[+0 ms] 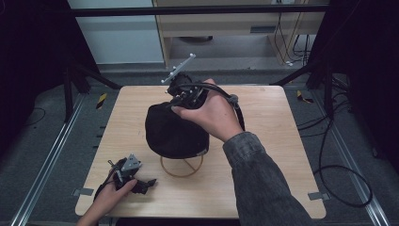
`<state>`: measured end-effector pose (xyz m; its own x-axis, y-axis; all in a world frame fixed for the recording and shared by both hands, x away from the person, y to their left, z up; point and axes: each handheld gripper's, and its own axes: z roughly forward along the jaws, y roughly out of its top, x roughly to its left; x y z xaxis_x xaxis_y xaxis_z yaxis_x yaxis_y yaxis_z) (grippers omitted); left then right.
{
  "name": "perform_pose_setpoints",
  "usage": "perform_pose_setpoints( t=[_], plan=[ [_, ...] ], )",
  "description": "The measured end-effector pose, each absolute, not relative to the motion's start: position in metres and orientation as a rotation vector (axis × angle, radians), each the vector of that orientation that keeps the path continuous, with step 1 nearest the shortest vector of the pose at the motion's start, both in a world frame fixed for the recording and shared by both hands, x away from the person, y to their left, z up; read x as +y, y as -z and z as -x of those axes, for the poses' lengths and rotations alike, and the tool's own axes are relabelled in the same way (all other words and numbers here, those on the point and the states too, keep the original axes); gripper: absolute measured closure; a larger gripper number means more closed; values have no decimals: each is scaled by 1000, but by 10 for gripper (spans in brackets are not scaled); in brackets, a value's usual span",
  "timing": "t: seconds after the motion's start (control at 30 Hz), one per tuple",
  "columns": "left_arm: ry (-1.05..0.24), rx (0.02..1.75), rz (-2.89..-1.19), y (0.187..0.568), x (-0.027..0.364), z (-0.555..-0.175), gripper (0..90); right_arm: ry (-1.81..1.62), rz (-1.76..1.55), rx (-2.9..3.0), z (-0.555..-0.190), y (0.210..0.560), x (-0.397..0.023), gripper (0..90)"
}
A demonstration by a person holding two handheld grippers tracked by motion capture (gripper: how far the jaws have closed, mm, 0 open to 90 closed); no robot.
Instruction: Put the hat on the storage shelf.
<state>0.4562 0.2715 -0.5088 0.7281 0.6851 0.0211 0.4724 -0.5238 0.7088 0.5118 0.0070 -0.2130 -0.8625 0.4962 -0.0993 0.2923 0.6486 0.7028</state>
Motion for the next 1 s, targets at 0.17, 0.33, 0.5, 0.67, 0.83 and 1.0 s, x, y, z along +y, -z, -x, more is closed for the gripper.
perform_pose_setpoints(
  t=[0.17, 0.33, 0.5, 0.67, 0.83, 1.0],
  plan=[
    [-389, 871, -2224, 509, 272, -456, 0, -1038, -632, 2572, -507, 213, 1, 732],
    [-389, 871, -2224, 509, 272, -456, 0, -1052, -632, 2558, -501, 213, -6, 728],
    [-389, 871, -2224, 509, 272, -456, 0, -1070, -634, 2544, -496, 213, -12, 704],
    [-389, 871, -2224, 509, 272, -455, 0, -1084, -654, 2526, -493, 214, -19, 655],
    [-390, 871, -2224, 509, 272, -455, 0, -1092, -684, 2503, -490, 219, -27, 566],
    [-390, 871, -2224, 509, 272, -455, 0, -1106, -724, 2467, -490, 222, -35, 442]
  ],
)
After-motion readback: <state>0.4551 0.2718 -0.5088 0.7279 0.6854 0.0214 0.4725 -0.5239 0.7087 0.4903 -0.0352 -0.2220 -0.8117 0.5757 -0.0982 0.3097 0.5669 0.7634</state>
